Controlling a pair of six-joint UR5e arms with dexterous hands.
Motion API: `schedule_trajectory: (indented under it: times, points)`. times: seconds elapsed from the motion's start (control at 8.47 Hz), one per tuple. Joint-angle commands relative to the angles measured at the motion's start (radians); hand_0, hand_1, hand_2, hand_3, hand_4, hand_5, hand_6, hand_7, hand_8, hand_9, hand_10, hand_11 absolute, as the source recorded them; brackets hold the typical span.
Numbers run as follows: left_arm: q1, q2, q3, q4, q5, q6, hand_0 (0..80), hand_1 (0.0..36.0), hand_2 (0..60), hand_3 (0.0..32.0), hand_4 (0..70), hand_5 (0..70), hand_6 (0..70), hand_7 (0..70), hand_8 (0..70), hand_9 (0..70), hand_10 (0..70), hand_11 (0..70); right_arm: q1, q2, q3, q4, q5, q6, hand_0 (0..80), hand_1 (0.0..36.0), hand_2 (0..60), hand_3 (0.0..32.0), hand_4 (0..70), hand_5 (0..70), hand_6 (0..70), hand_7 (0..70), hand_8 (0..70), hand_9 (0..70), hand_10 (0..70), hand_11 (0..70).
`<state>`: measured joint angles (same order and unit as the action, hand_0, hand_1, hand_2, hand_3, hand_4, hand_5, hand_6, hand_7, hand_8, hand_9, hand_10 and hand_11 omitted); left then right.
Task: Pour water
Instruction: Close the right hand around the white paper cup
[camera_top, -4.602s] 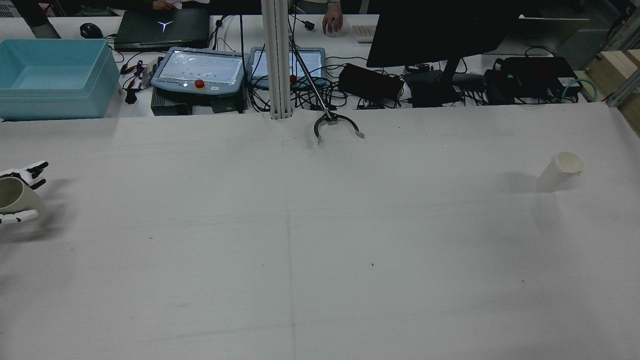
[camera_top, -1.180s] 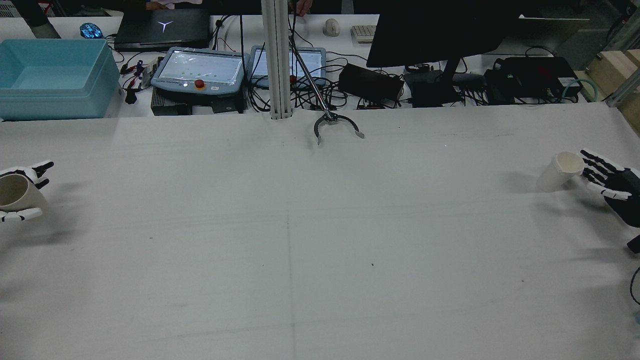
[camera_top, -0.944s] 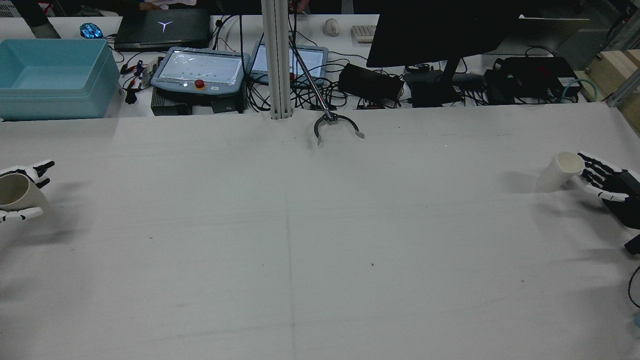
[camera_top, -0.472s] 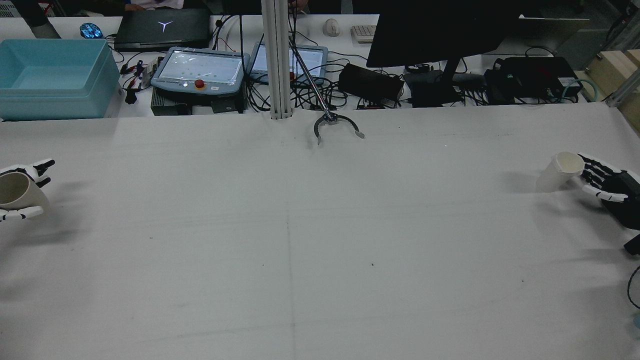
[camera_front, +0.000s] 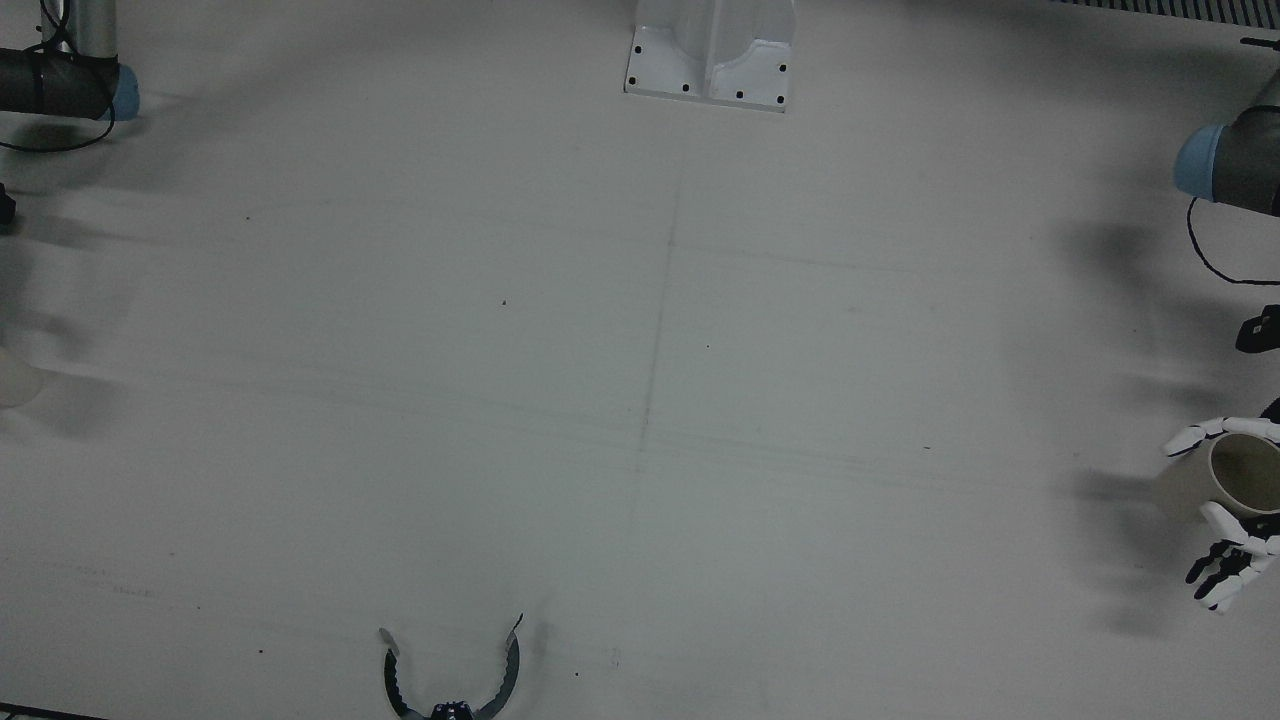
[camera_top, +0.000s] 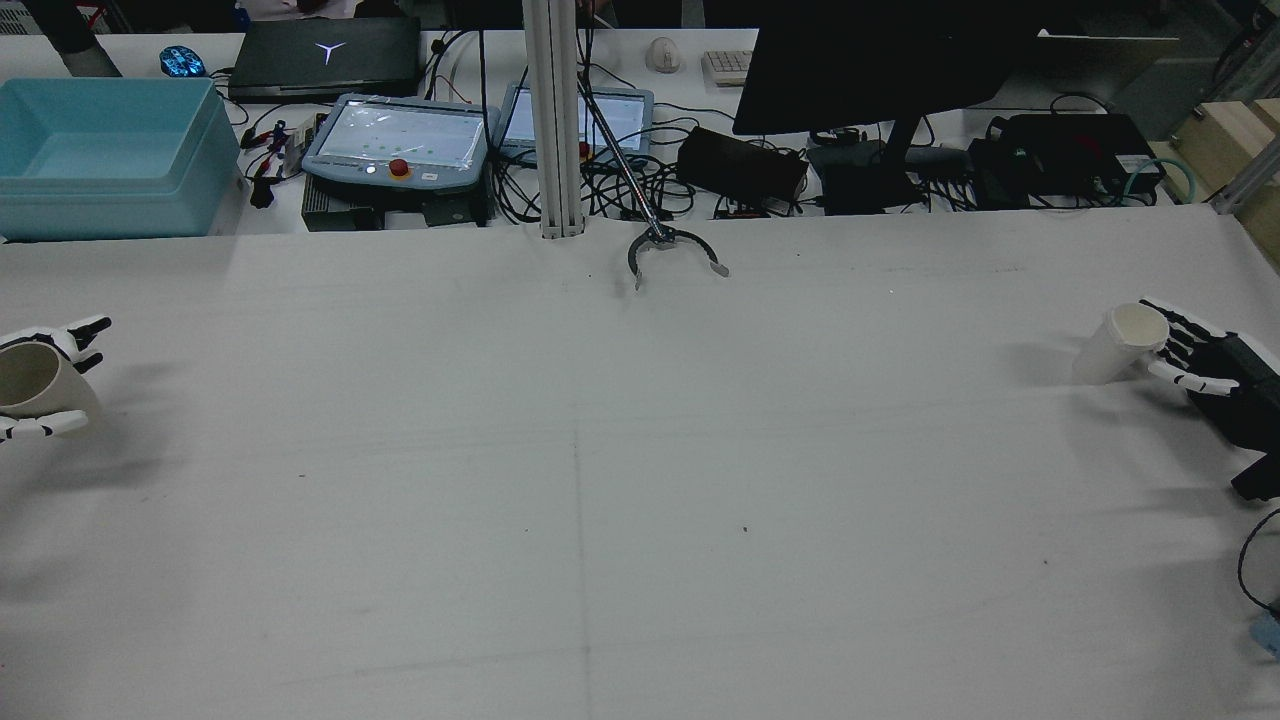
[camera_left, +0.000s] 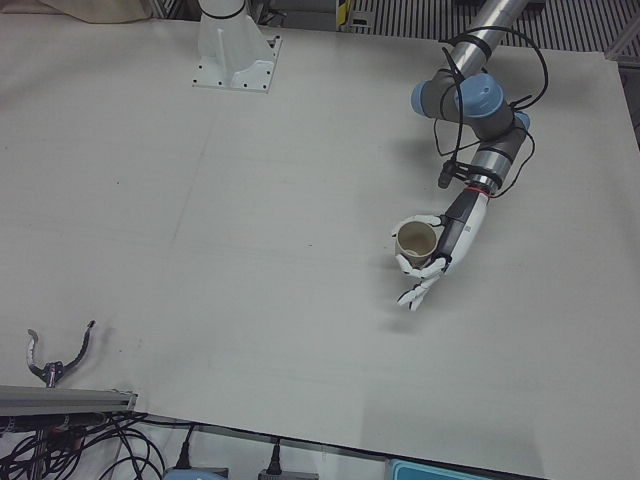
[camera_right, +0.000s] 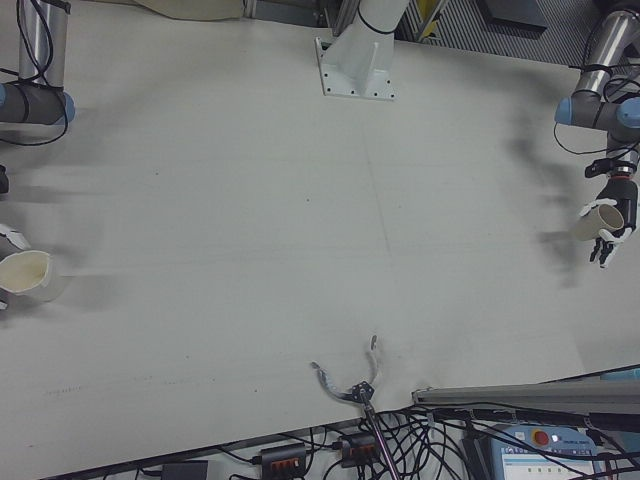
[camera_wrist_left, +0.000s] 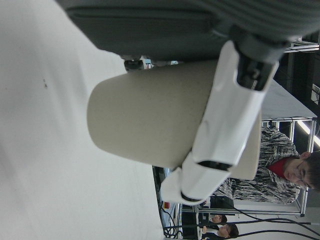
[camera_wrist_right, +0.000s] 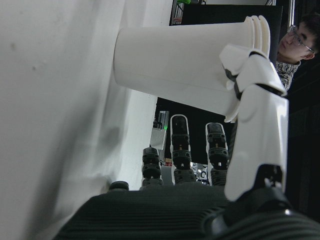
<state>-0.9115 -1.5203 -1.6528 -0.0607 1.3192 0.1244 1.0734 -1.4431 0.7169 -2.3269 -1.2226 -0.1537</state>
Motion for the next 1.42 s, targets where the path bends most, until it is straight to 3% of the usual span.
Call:
schedule_trajectory:
  times: [0.0,0.47,1.3]
  points:
    - [-0.001,0.002,-0.001,0.001,0.000,0.000,80.0,36.0,60.0,0.0,36.9,70.0,16.5,10.4,10.2,3.2,5.6,12.5,-0.001,0.015,0.001,-0.008,-0.002,-0.003,59.3,27.4,26.0,0.0,23.4,10.5,28.2,25.9,11.7,11.9,0.0,0.0]
    - [-0.003,0.006,-0.002,-0.001,0.000,0.000,80.0,36.0,60.0,0.0,36.7,70.0,16.5,10.4,10.2,3.3,5.6,12.5,-0.003,0.038,0.006,-0.034,-0.003,-0.007,59.2,27.2,26.2,0.0,24.7,10.4,29.5,28.6,10.5,10.4,0.0,0.0]
    - [-0.003,0.008,0.010,-0.008,-0.002,0.001,80.0,36.0,60.0,0.0,36.1,70.0,16.3,10.1,10.2,3.3,5.9,12.9,-0.010,0.085,0.007,-0.075,-0.005,-0.027,58.2,26.6,23.8,0.0,20.0,9.8,25.9,23.9,8.0,7.0,0.0,0.0]
